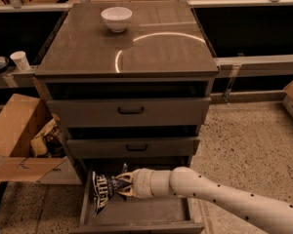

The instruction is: Pick blue chip bag from bottom drawer and place on counter

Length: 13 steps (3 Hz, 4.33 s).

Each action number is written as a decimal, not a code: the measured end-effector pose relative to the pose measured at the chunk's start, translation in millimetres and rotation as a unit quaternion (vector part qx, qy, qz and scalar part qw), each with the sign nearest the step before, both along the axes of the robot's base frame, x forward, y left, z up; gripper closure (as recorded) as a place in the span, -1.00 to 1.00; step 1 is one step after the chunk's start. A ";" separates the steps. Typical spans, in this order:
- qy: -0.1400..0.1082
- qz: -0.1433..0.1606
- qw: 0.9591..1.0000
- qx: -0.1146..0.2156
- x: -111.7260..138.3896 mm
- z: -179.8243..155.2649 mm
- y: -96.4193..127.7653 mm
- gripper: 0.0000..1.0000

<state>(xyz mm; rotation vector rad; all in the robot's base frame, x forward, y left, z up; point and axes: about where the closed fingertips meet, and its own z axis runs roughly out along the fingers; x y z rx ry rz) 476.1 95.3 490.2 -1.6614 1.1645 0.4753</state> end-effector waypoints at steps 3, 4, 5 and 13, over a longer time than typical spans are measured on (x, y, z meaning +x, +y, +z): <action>-0.089 -0.071 0.994 -0.001 40.4 211.1 -40.2 1.00; -0.089 -0.071 0.994 -0.001 40.4 211.1 -40.2 1.00; -0.082 -0.068 0.994 -0.011 46.3 215.7 -33.2 1.00; -0.166 -0.005 0.981 -0.101 254.9 424.5 85.8 1.00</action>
Offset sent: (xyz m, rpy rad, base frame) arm 0.0468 -0.0558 0.2353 0.0261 -0.1984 -0.1814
